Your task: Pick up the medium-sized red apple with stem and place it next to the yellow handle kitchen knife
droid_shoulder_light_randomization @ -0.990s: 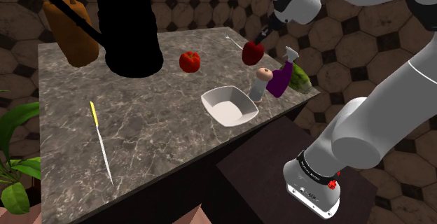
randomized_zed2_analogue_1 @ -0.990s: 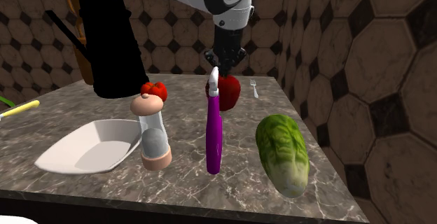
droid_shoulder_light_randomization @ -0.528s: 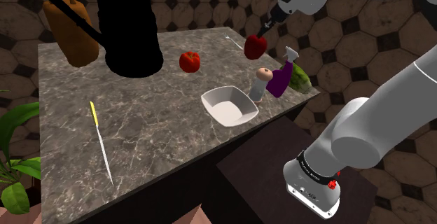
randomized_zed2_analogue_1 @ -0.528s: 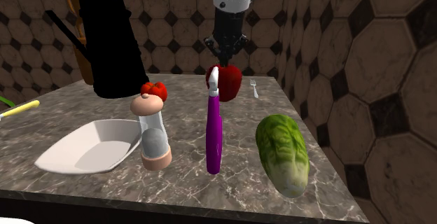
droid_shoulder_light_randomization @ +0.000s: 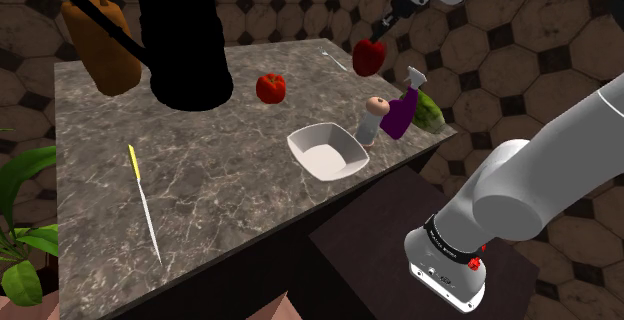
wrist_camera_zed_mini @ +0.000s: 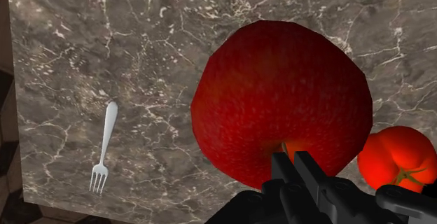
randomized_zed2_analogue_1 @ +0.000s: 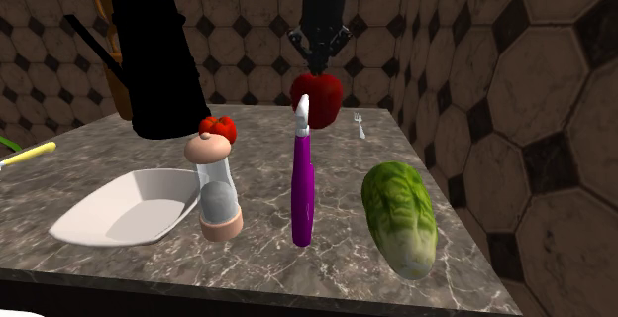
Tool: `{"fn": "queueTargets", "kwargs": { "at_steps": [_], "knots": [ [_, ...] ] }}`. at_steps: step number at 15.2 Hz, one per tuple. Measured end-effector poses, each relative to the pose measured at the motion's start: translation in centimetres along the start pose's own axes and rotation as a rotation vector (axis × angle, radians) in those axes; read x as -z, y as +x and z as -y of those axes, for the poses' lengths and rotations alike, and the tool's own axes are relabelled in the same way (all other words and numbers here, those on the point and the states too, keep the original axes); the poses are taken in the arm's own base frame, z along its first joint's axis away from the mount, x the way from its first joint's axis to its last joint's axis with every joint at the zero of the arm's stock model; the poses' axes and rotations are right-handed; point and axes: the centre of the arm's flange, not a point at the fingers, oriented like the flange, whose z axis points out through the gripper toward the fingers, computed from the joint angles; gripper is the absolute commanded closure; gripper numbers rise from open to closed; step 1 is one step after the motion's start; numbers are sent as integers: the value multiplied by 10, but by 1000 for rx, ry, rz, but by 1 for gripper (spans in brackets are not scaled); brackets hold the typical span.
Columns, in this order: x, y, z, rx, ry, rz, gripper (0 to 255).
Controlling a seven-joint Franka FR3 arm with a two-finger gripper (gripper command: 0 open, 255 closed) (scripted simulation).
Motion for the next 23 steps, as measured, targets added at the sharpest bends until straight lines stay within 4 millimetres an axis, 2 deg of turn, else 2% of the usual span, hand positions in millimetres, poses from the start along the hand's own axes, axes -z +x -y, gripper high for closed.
{"fn": "queueTargets", "kwargs": {
  "at_steps": [14, 17, 23],
  "knots": [
    [66, 29, -4, 0, 0, 0, 255],
    [67, 38, 21, 1, 1, 1, 255],
    [60, 61, 96, 2, 1, 1, 255]
  ]
}}
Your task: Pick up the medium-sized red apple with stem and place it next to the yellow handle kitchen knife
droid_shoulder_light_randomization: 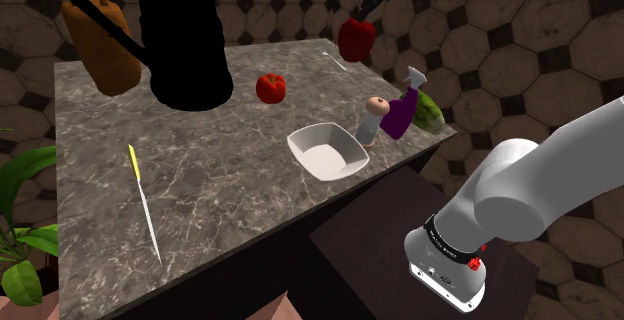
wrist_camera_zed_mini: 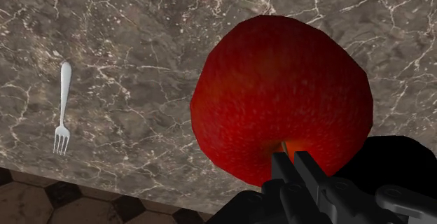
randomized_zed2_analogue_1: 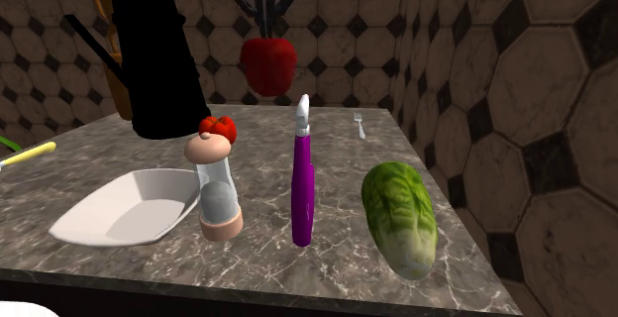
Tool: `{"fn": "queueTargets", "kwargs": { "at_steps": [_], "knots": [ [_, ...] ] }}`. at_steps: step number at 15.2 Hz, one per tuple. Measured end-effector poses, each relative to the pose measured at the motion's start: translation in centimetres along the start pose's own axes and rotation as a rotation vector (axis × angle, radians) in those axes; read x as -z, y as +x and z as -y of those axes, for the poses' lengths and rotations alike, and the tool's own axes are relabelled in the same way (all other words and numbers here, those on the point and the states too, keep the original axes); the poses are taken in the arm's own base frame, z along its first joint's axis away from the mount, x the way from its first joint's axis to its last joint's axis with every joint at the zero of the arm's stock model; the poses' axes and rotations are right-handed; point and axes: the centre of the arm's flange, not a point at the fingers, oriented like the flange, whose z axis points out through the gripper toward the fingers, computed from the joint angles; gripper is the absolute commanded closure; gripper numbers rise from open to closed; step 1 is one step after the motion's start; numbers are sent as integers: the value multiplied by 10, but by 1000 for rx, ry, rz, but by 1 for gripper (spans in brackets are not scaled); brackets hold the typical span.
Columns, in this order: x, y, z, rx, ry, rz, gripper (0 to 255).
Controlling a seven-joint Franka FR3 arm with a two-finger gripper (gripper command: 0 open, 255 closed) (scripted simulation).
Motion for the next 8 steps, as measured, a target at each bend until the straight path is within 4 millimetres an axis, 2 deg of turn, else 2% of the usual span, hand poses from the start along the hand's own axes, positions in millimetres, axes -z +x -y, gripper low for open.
{"fn": "queueTargets", "kwargs": {
  "at_steps": [8],
  "knots": [
    [-9, 32, 102, 0, 0, 0, 255]
  ]
}}
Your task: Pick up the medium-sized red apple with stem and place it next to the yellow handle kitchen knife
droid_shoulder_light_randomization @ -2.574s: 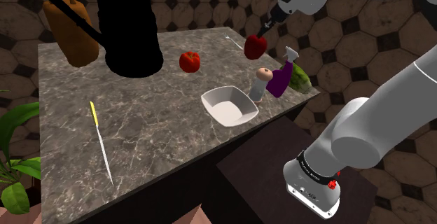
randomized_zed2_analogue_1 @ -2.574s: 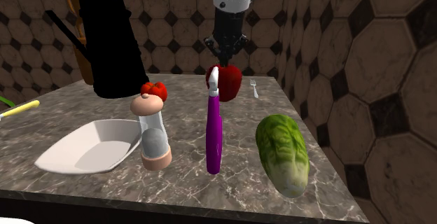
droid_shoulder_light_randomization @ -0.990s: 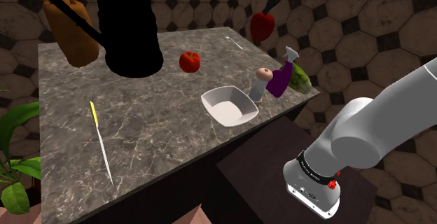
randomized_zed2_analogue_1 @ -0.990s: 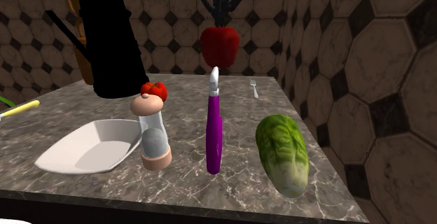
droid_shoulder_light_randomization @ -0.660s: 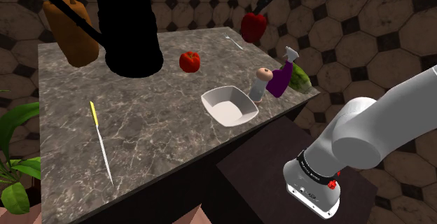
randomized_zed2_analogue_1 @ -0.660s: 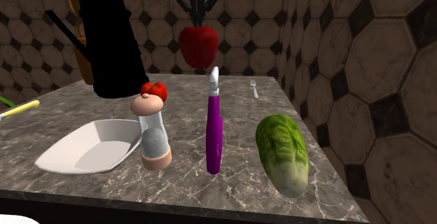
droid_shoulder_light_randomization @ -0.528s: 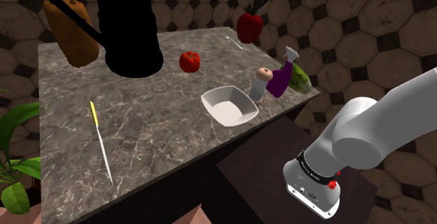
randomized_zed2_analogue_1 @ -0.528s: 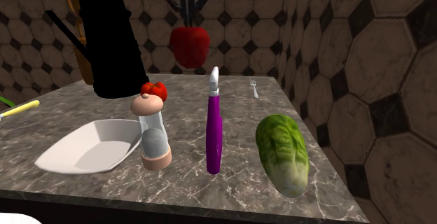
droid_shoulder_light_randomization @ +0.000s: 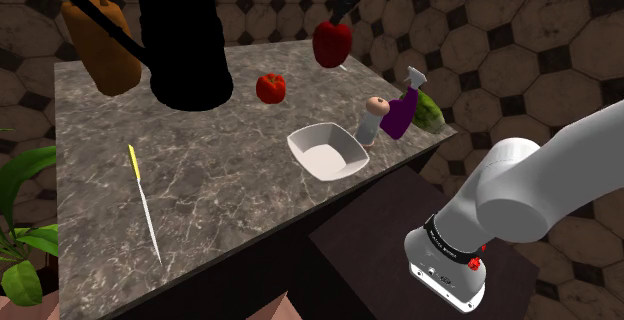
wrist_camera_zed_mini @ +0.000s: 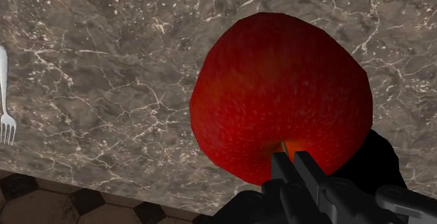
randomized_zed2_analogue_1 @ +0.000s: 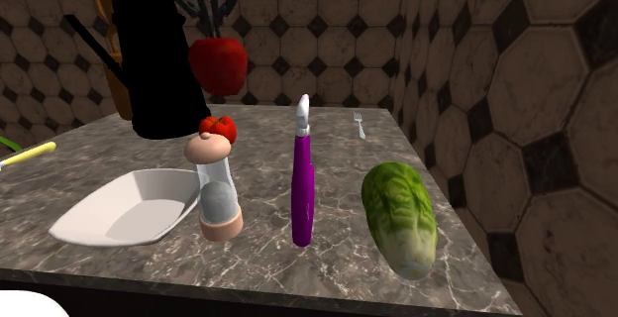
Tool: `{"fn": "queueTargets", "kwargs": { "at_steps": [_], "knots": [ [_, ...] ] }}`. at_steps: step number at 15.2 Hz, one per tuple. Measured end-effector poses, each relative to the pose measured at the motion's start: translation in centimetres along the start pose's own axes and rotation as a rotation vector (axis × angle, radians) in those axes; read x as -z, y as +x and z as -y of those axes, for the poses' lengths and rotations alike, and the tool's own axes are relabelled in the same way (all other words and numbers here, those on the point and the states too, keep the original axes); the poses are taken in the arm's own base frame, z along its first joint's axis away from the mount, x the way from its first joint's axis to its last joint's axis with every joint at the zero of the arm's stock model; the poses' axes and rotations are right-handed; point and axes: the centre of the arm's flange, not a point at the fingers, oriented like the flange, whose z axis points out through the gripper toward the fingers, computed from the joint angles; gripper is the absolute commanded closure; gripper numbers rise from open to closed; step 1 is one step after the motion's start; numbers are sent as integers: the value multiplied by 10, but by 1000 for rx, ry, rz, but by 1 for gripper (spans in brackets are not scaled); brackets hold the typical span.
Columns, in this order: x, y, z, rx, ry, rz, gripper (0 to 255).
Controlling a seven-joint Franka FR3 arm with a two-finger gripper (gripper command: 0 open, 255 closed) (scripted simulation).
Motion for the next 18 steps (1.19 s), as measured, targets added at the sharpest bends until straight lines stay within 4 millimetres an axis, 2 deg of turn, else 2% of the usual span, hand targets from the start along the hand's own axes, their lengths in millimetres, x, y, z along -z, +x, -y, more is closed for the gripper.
{"fn": "queueTargets", "kwargs": {
  "at_steps": [13, 18],
  "knots": [
    [-16, 52, 161, 0, -1, 0, 255],
    [-16, 74, 224, 0, -1, 0, 255]
  ]
}}
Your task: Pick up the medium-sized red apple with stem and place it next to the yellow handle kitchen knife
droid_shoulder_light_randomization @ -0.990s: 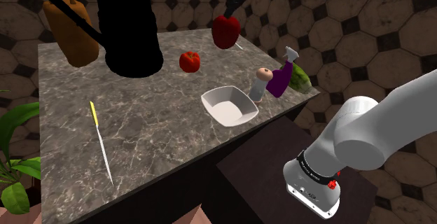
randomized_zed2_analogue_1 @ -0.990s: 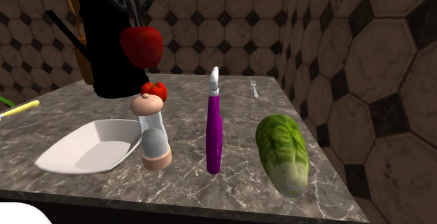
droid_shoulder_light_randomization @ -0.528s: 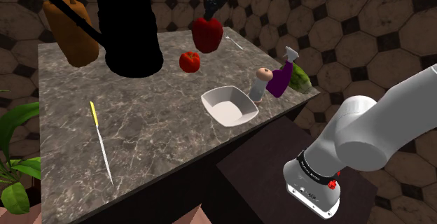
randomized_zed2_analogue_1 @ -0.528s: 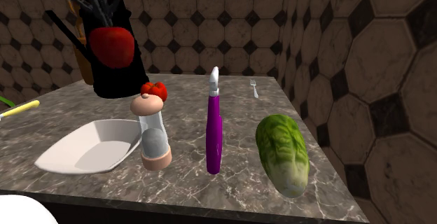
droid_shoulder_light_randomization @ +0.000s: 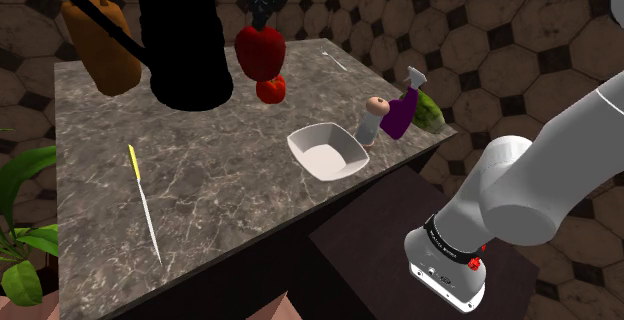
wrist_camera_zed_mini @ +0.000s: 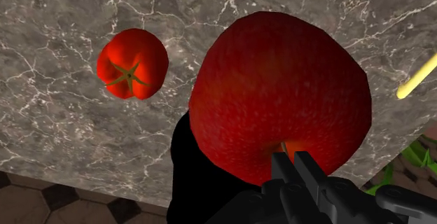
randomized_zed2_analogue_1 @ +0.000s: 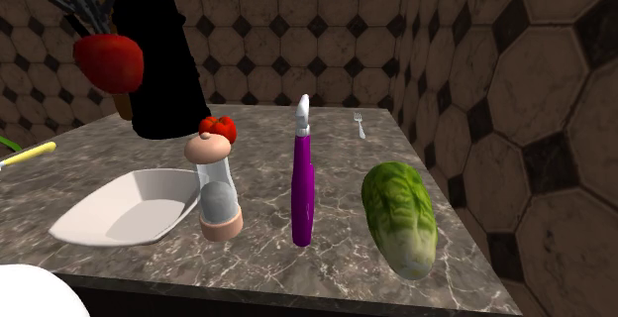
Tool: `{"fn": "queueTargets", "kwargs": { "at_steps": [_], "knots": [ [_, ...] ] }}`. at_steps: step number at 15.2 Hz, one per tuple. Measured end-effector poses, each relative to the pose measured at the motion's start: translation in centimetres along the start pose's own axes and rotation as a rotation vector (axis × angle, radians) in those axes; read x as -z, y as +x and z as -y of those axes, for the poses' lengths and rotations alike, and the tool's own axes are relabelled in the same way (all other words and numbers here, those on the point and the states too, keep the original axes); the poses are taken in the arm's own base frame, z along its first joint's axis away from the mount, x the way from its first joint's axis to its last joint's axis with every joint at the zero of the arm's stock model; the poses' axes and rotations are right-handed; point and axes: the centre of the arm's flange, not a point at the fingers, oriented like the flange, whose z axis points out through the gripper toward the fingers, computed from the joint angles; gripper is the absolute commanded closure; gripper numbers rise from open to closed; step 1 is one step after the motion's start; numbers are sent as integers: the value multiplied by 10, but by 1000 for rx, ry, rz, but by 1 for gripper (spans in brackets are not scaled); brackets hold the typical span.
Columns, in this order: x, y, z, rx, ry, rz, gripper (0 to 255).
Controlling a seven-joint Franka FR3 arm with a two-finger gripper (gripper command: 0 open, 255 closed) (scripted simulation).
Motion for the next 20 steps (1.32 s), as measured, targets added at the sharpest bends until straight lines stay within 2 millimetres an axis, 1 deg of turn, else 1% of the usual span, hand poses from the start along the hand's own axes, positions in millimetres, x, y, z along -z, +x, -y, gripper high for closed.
{"fn": "queueTargets", "kwargs": {
  "at_steps": [3, 4, 5, 6, 9, 20],
  "knots": [
    [-7, 9, 35, 0, 0, 0, 255],
    [-7, 13, 50, 0, 0, 0, 255],
    [-11, 18, 69, 2, 0, 0, 255],
    [-13, 19, 77, 1, 0, 0, 255],
    [-24, 17, 85, -1, 0, 0, 255],
    [-77, -7, 88, -2, 0, 0, 255]
  ]
}}
